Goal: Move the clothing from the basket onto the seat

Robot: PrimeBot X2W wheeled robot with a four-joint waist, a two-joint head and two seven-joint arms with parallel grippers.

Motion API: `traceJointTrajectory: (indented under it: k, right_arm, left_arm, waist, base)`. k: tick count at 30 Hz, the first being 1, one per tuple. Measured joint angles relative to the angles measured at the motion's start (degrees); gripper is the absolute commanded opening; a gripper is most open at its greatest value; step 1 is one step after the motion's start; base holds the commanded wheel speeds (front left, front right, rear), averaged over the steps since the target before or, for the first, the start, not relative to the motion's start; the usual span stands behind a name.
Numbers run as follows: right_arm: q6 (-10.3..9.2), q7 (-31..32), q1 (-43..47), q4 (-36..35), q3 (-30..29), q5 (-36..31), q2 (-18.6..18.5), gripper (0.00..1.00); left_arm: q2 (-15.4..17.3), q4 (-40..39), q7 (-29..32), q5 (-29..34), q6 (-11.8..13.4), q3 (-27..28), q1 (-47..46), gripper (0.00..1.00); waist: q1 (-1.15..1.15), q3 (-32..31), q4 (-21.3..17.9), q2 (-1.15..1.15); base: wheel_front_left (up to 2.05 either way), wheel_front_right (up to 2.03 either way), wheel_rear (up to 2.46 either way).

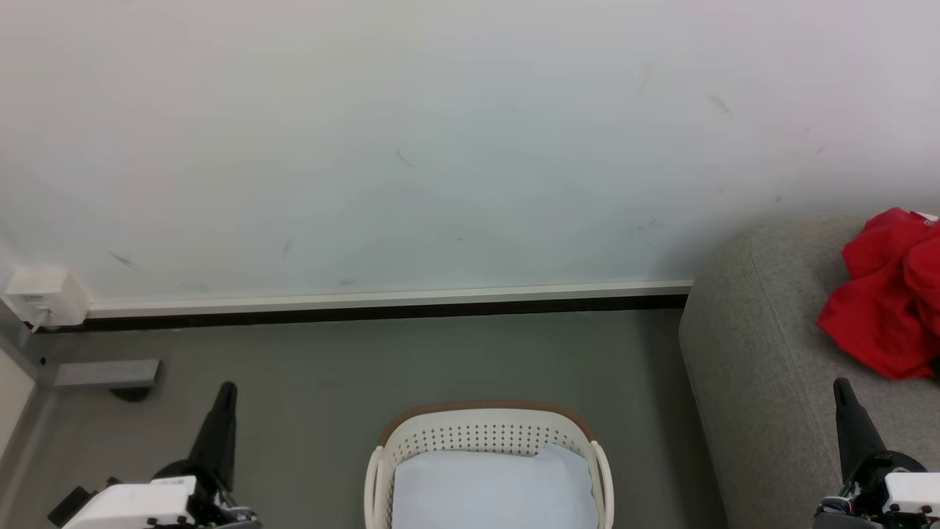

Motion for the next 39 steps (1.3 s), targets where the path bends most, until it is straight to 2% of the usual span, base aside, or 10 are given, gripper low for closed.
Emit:
traceJointTrajectory:
  k: [39]
  right_arm:
    - [0.00, -0.7, 0.1, 0.0, 0.8, 0.9, -0.7, 0.00]
  left_arm:
    - [0.0, 0.0, 0.0, 0.0, 0.0, 0.0, 0.0, 0.00]
  waist:
    - [0.00, 0.0, 0.0, 0.00]
  base:
    - [0.00, 0.00, 0.00]
